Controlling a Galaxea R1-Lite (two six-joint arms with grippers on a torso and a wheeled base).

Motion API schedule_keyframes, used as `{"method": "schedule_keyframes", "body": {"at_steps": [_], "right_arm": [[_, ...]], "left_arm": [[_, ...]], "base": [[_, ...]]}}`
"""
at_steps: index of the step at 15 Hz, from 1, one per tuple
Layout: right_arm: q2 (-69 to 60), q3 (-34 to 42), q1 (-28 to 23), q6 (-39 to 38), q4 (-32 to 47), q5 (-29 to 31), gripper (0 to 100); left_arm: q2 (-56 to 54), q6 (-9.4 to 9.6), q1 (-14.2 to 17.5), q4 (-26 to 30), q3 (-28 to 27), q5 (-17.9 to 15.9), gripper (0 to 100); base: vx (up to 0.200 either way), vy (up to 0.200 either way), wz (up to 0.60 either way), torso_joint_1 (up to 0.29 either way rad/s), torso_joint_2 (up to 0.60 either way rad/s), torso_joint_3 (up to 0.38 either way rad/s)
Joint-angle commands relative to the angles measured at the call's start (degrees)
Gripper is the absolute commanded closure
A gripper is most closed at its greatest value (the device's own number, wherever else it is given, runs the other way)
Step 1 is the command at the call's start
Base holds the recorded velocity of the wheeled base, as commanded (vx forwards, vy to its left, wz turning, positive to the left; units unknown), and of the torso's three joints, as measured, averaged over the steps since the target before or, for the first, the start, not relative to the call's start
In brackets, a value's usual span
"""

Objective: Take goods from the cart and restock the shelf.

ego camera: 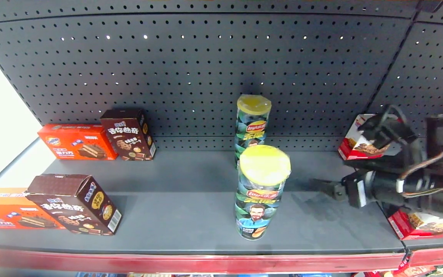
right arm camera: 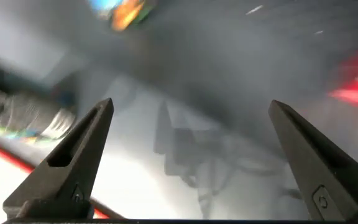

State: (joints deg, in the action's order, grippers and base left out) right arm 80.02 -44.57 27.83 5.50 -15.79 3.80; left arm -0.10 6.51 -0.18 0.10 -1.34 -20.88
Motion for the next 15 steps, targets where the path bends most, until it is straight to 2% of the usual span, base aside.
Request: {"method": "schedule_keyframes", "body": {"at_steps": [1, 2, 3, 4, 6, 7, 9, 10, 12, 14, 15], "right_arm": [[-21.92, 5.63, -11.31, 0.04, 0.05, 0.06, 0], [-24.47, 7.13, -12.80, 0.04, 0.05, 0.06, 0], [-36.34, 15.39, -18.78, 0.13, 0.14, 0.06, 0], [-41.61, 19.34, -20.80, 0.13, 0.67, -0.20, 0], [-55.76, 29.98, -23.61, 0.21, 2.34, -0.29, 0], [-67.19, 36.13, -23.26, 0.21, 7.96, -0.90, 0], [-75.80, 38.15, -24.14, -0.22, 14.91, -0.02, 0], [-75.62, 38.59, -24.49, -1.10, 12.97, 0.06, 0], [-75.80, 44.57, -24.75, -2.42, 10.07, 0.15, 0], [-80.02, 44.39, -26.95, -3.65, 16.40, -2.57, 0], [-79.93, 44.39, -26.86, -3.92, 16.31, -2.75, 0]], "left_arm": [[0.10, -0.01, 0.01, 0.08, 0.02, -0.04, 0], [0.10, -0.01, 0.01, 0.08, 0.02, -0.04, 0], [0.10, 0.08, 0.01, 0.17, 0.02, -0.04, 0], [0.10, 0.08, 0.01, 0.08, 0.02, -0.04, 0], [0.10, 0.26, 0.01, 0.17, -0.07, -0.04, 0], [0.10, 0.26, 0.01, 0.17, -0.07, -0.04, 0], [0.10, 0.26, 0.01, 0.17, -0.07, -0.12, 0], [0.10, 0.26, 0.01, 0.17, -0.07, -0.12, 0], [0.10, 0.35, 0.01, 0.17, -0.07, -0.12, 0], [0.10, 0.35, 0.01, 0.08, -0.07, -0.12, 0], [0.10, 0.35, 0.01, 0.08, -0.07, -0.12, 0]], "base": [[0.000, 0.000, 0.00, 0.000, 0.00, 0.000], [0.000, 0.000, 0.00, 0.000, 0.00, 0.000], [0.000, 0.000, 0.00, 0.000, 0.00, 0.000], [0.000, 0.000, 0.00, 0.000, 0.00, 0.000], [0.000, 0.000, 0.00, 0.000, 0.00, 0.000], [0.000, 0.000, 0.00, 0.000, 0.00, 0.000], [0.000, 0.000, 0.00, 0.000, 0.00, 0.000], [0.000, 0.000, 0.00, 0.000, 0.00, 0.000], [0.000, 0.000, 0.00, 0.000, 0.00, 0.000], [0.000, 0.000, 0.00, 0.000, 0.00, 0.000], [0.000, 0.000, 0.00, 0.000, 0.00, 0.000]]}}
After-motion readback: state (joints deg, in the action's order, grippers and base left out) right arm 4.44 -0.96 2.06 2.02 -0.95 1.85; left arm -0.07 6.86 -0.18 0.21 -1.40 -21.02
